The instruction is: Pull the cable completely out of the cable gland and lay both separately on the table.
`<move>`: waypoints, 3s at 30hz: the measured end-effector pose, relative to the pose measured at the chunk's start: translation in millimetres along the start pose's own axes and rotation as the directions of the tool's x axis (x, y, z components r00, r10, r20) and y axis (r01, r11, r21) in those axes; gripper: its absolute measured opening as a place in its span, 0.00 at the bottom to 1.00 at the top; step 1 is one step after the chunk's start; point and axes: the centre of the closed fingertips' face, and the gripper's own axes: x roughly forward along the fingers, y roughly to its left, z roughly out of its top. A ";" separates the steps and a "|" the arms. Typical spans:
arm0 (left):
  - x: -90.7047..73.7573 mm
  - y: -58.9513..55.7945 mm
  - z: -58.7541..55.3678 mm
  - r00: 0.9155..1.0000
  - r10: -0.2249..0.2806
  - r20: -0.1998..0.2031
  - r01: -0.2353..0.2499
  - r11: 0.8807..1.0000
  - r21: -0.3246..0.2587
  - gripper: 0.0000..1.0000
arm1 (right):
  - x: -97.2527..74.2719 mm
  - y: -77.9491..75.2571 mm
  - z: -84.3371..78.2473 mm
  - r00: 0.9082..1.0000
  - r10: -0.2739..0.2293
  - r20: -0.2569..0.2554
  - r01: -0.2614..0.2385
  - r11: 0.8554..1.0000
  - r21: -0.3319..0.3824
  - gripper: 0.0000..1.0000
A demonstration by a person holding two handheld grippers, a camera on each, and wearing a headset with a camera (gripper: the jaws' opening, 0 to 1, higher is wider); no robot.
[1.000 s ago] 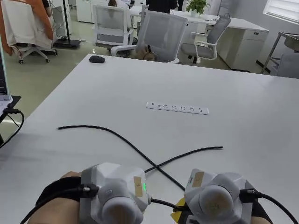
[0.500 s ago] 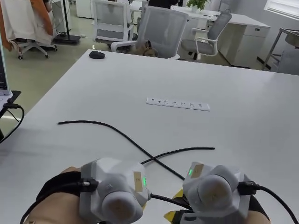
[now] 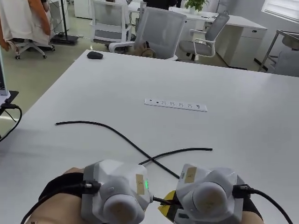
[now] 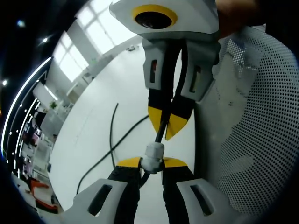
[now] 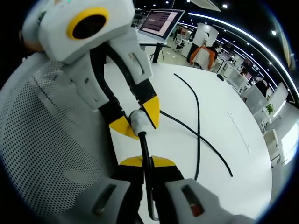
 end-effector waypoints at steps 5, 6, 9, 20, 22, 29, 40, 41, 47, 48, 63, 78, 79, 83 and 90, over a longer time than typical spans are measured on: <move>-0.5 -1.1 -0.6 1.000 -0.003 -0.004 0.003 1.000 -0.004 0.18 | 0.0 -7.3 -16.7 0.997 -0.028 -0.072 0.029 1.000 0.009 0.03; -0.9 -1.1 -0.4 1.000 -0.003 -0.004 0.003 1.000 -0.005 0.18 | 0.2 -8.7 -22.7 0.995 -0.032 -0.099 0.034 0.999 0.025 0.03; -1.2 -1.8 -0.6 1.000 -0.006 -0.006 0.006 1.000 -0.005 0.18 | -0.5 -13.7 -36.6 0.986 -0.045 -0.161 0.052 0.998 0.038 0.03; -1.7 -2.1 -3.6 1.000 -0.007 -0.018 0.007 1.000 -0.003 0.18 | 1.8 -5.0 -26.7 0.994 -0.010 -0.108 0.014 0.999 0.037 0.18; -1.1 -2.2 -4.4 1.000 -0.009 -0.022 0.009 1.000 -0.002 0.18 | 0.9 -0.3 -13.5 0.999 0.012 -0.053 -0.010 0.999 0.032 0.18; -0.8 -2.1 -4.7 1.000 -0.010 -0.024 0.010 1.000 0.001 0.18 | -7.5 3.0 19.9 0.992 0.038 0.123 -0.046 0.997 0.064 0.11; 0.3 -2.1 -4.3 1.000 -0.011 -0.023 0.011 1.000 0.003 0.18 | -1.9 6.8 12.7 0.997 0.036 0.073 -0.038 0.999 0.018 0.05; 0.6 -2.6 -4.1 1.000 -0.012 -0.024 0.012 1.000 0.006 0.18 | -1.1 6.8 10.9 0.997 0.038 0.065 -0.040 0.999 0.020 0.05; 1.1 -3.8 -2.9 1.000 -0.016 -0.018 0.016 1.000 0.005 0.18 | 0.4 7.3 4.0 0.999 0.037 0.033 -0.038 0.999 0.013 0.04; 1.8 -4.1 -3.5 1.000 -0.017 -0.023 0.017 1.000 0.006 0.18 | 1.1 8.1 3.5 0.999 0.038 0.029 -0.038 0.999 0.007 0.03; 2.0 -5.5 -18.5 0.997 -0.028 -0.074 0.027 1.000 -0.010 0.18 | -0.6 -11.1 -44.3 0.982 -0.032 -0.184 0.039 0.999 0.034 0.07; 2.1 -11.1 -19.4 0.995 -0.048 -0.087 0.049 0.999 0.006 0.18 | -2.6 13.8 15.7 0.996 0.055 0.066 -0.052 0.998 -0.045 0.17; 2.1 -11.0 -19.4 0.995 -0.048 -0.087 0.049 0.999 0.006 0.18 | -2.8 14.3 16.5 0.996 0.060 0.071 -0.056 0.997 -0.048 0.14; 2.4 -9.4 -18.2 0.996 -0.045 -0.081 0.045 0.999 0.001 0.18 | -2.0 17.4 15.9 0.995 0.078 0.070 -0.073 0.995 -0.064 0.04; 3.4 -10.0 -17.3 0.996 -0.050 -0.078 0.050 0.999 -0.001 0.18 | 2.5 14.3 9.6 0.997 0.067 0.043 -0.064 0.996 -0.062 0.04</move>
